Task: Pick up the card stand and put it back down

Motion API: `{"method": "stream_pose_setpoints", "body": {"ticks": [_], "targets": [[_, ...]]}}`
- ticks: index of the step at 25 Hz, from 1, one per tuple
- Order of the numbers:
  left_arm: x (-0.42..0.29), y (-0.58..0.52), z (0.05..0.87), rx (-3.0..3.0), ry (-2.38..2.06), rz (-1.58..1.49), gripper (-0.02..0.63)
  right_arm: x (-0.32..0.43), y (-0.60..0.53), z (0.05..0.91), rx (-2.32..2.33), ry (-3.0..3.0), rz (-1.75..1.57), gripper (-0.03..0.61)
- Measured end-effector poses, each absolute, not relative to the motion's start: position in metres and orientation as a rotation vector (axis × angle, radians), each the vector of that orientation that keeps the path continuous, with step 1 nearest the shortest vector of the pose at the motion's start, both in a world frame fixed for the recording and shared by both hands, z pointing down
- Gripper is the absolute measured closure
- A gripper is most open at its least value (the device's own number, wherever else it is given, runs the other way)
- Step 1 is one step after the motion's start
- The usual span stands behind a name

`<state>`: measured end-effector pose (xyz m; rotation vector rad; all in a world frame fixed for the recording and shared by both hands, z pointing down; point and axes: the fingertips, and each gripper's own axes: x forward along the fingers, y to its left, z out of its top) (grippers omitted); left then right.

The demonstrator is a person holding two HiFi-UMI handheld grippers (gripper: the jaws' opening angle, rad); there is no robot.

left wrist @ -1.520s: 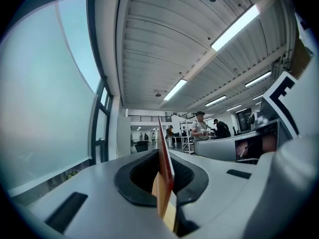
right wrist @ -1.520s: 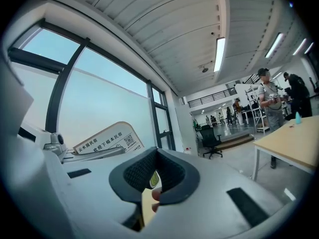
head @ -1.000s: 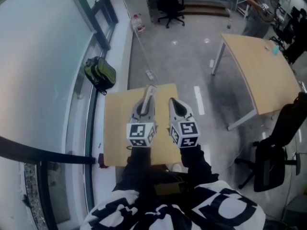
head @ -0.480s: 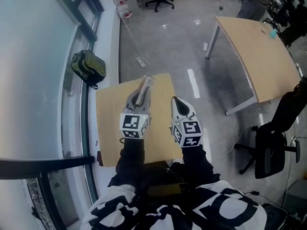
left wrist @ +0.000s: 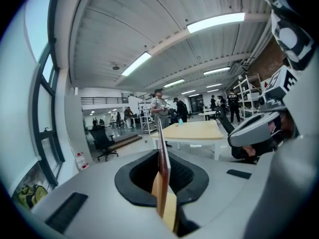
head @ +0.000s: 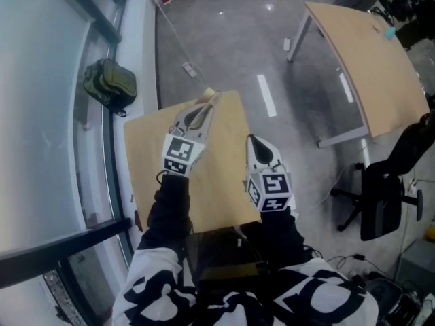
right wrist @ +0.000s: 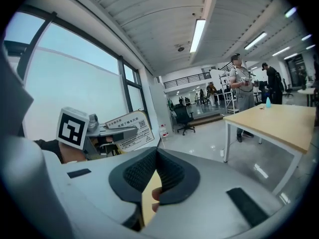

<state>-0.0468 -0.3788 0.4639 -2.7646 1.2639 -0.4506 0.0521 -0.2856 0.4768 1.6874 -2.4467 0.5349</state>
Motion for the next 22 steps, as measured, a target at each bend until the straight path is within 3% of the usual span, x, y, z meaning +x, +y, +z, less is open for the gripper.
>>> {"method": "stream_pose_setpoints", "body": {"ticks": [12, 22], "targets": [[-0.036, -0.412, 0.566, -2.916, 0.741, -0.668, 0.589, 0.029, -0.302, 0.539, 1.613, -2.300, 0.580, 0.557], [-0.014, -0.401, 0.638, -3.199, 0.279, -0.630, 0.589, 0.037, -0.306, 0.585, 1.606, -2.190, 0.663, 0.557]]}}
